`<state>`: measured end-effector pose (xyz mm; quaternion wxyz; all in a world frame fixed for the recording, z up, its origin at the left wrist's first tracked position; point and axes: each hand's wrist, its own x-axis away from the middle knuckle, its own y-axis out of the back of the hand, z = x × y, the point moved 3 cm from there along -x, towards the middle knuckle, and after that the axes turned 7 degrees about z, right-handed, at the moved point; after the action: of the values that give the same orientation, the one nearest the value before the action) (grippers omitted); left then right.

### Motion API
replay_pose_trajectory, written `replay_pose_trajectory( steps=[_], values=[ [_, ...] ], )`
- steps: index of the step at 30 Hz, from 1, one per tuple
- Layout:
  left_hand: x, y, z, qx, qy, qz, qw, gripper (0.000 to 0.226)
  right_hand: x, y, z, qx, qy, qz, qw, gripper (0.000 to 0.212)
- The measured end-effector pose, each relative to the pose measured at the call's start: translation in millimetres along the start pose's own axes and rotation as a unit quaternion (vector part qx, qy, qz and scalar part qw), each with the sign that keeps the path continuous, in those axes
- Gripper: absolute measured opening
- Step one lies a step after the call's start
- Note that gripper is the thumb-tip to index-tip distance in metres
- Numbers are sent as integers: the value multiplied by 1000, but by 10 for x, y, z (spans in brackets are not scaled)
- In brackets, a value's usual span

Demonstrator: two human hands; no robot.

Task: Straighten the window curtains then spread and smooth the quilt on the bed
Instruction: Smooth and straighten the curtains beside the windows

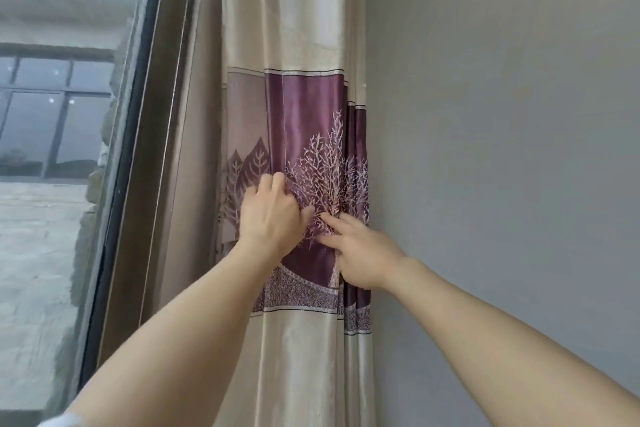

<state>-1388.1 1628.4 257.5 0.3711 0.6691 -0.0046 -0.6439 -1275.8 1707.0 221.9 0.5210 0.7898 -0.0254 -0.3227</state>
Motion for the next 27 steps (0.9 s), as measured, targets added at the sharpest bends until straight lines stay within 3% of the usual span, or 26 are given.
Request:
replay_pose_trajectory(
  steps=[4, 11, 14, 18, 20, 23, 27],
  values=[
    [355, 395, -361, 24, -4, -26, 999, 55, 719, 427, -16, -65, -3, -13, 998, 46],
    [1216, 1191, -1177, 102, -62, -49, 992, 20, 2313, 994, 32, -103, -61, -46, 992, 39],
    [1698, 1680, -1654, 146, -76, -72, 984, 8, 3264, 1247, -52, -93, -132, -37, 986, 34],
    [2291, 2317, -2338, 193, -103, -112, 969, 15, 4686, 1689, -238, -43, -238, -38, 969, 33],
    [2612, 2618, -2728, 228, -116, -92, 962, 19, 5399, 1887, -303, -24, -288, -27, 957, 36],
    [3181, 3126, -3515, 312, -158, -2, 937, 28, 6577, 2149, -332, -27, -365, 36, 930, 40],
    [3868, 3859, -4672, 414, -253, 132, 864, 39, 8111, 2489, -327, -32, -478, 83, 874, 39]
  ],
)
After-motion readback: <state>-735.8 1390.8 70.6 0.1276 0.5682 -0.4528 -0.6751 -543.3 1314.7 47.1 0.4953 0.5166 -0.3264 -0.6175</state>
